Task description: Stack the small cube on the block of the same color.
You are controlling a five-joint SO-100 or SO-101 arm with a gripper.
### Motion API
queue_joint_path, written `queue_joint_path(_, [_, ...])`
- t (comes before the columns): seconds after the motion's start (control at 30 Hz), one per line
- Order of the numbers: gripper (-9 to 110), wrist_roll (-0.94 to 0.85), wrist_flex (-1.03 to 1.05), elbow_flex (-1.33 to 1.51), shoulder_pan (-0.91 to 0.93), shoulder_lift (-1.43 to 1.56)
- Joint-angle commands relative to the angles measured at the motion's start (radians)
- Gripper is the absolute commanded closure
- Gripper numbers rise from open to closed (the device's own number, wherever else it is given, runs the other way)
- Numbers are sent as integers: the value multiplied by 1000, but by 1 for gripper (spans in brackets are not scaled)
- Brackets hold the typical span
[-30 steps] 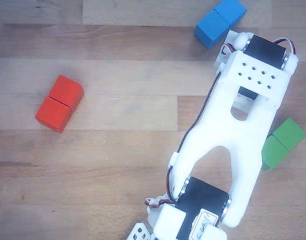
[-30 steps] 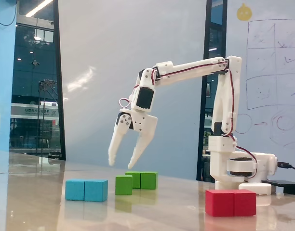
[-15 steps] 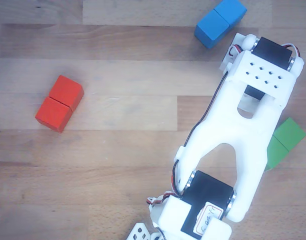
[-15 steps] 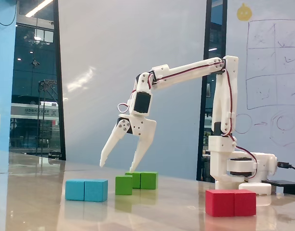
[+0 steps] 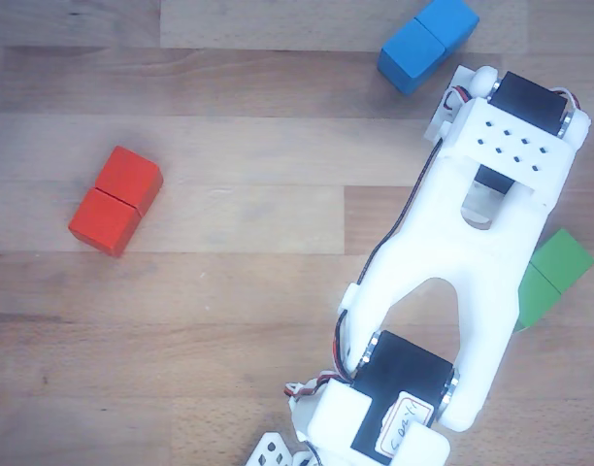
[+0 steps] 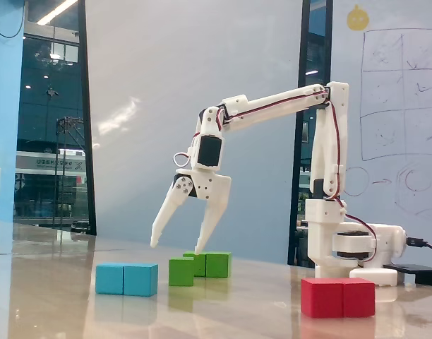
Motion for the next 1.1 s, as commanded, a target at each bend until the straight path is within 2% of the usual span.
queue_joint_path(0.0, [74,-6,17,-94,6,18])
queue_joint_path(1.07, [74,-3,6,-95,-5,-94])
